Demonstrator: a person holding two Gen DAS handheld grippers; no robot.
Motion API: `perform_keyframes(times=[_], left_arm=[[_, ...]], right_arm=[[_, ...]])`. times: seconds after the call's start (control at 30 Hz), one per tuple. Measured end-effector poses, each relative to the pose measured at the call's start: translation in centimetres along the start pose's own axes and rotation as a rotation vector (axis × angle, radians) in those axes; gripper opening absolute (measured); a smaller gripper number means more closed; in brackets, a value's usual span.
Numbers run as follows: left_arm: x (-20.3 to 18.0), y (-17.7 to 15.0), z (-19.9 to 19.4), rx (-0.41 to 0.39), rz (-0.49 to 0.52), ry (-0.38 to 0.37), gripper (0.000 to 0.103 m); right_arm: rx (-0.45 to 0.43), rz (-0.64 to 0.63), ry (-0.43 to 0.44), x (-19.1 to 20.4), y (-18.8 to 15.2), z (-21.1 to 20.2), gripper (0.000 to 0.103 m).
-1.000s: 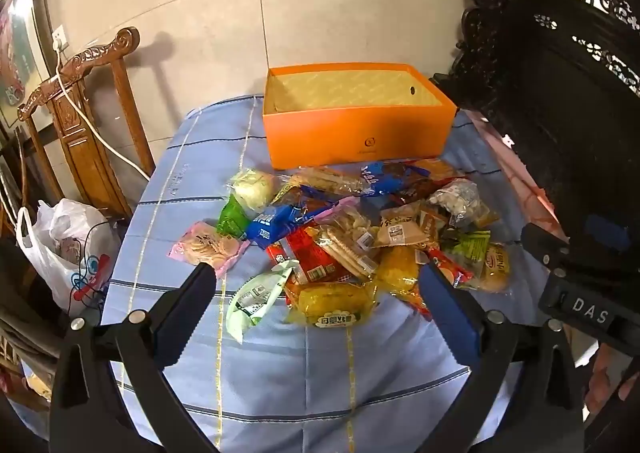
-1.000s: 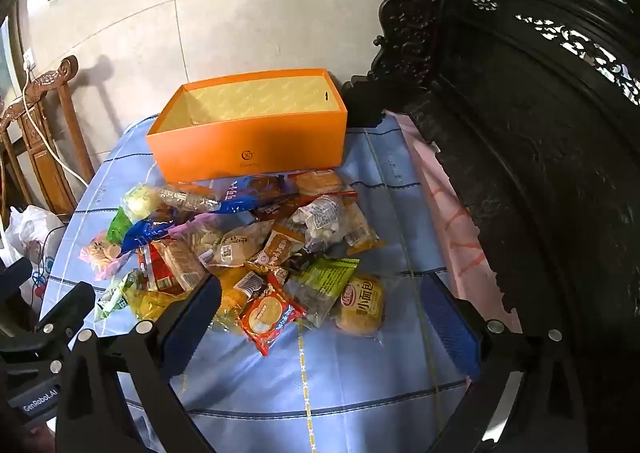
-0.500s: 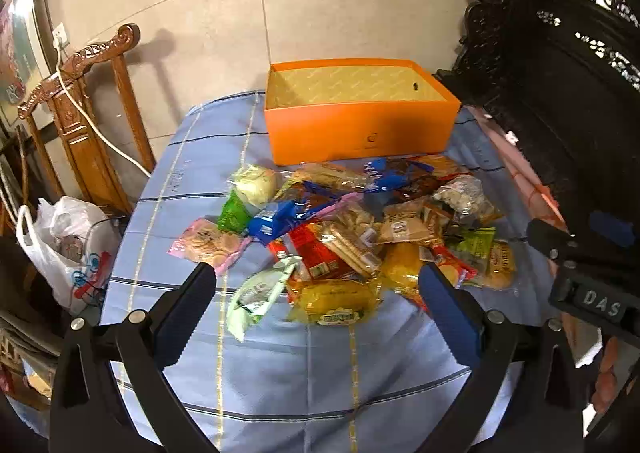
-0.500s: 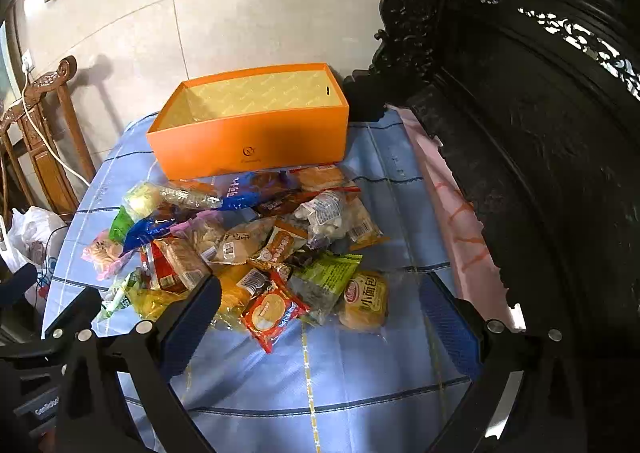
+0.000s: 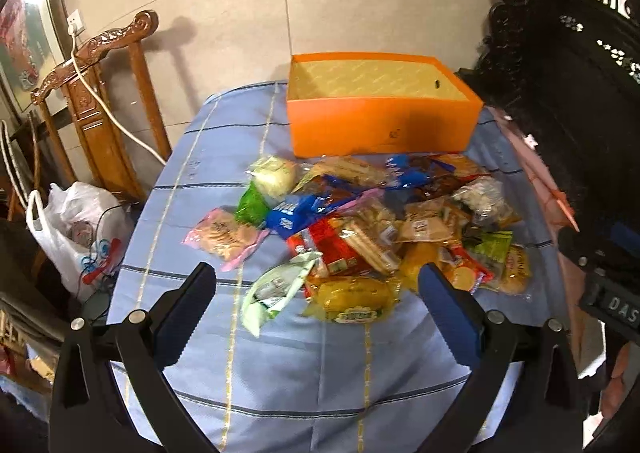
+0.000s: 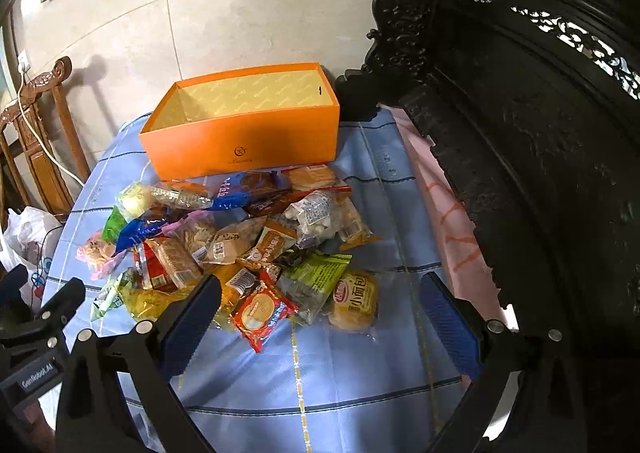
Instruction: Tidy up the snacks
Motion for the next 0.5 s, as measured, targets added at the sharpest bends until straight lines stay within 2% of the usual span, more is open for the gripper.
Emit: perform_keyframes(times=[0.17, 0.5], left_arm=[[0.27, 0.10, -0.26, -0.006, -0.022, 0.004, 0.099], [-0.58, 0.15, -0.67, -0.015, 0.016, 0.012, 0.099]], right_arm=[[-0.001, -0.004, 0.005, 0.10, 0.10, -0.13, 0.099], [0.008, 0.030, 0.003, -0.40, 0.10, -0.17, 0.099]])
Point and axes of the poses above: each gripper's, at about its wrist camera, not at the fingertips, and z roughly the way its jaws point, x to its left, y to its top, the point moved 10 cm from there along z, roughly the way its jaws point, and after that the axes turned 2 degrees about -y, right-handed, at the moved point
